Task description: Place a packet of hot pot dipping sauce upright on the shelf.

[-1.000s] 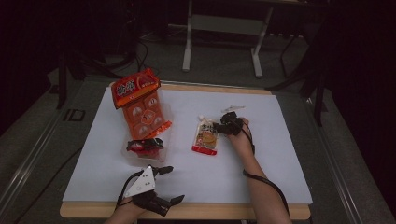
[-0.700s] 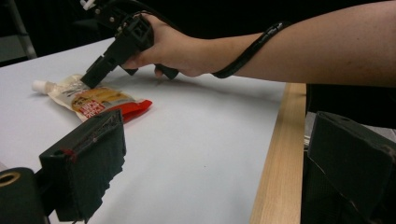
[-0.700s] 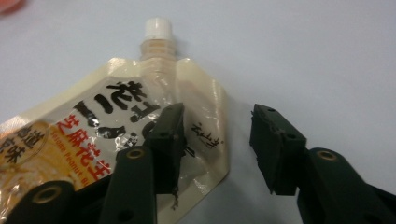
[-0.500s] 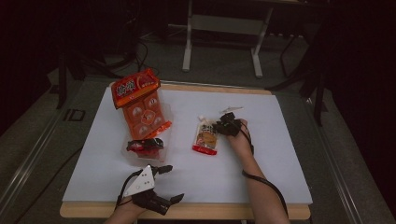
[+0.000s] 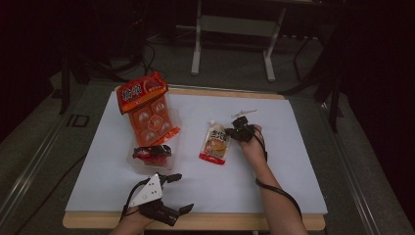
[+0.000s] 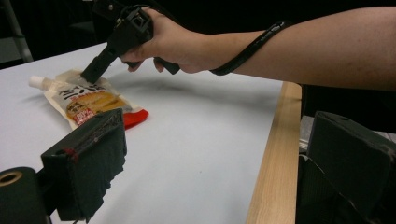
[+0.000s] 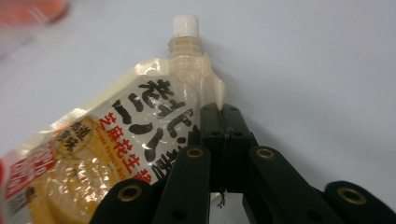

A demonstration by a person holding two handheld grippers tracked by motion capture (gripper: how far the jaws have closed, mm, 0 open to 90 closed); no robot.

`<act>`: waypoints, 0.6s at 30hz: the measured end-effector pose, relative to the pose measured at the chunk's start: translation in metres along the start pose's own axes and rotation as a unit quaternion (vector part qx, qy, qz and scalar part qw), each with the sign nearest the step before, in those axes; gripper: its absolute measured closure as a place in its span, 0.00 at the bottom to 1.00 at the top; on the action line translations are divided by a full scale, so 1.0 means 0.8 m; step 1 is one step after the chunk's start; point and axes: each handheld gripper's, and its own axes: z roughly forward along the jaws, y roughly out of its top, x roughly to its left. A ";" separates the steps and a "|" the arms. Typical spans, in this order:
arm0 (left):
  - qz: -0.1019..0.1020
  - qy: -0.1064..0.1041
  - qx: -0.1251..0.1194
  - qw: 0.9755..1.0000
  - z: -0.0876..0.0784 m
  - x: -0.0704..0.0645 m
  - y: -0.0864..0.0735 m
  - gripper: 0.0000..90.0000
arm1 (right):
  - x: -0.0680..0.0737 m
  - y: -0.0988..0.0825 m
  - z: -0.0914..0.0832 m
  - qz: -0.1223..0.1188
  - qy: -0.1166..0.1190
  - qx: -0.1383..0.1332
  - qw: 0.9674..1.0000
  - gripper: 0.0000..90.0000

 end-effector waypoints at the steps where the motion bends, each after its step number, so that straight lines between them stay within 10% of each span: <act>1: -0.001 -0.001 0.000 1.000 0.000 0.000 0.000 0.06 | 0.001 0.000 -0.004 -0.003 0.002 -0.005 1.000 1.00; 18: -0.026 0.005 0.016 1.000 -0.004 0.001 0.012 0.06 | 0.037 0.011 -0.079 -0.036 0.046 -0.080 0.995 1.00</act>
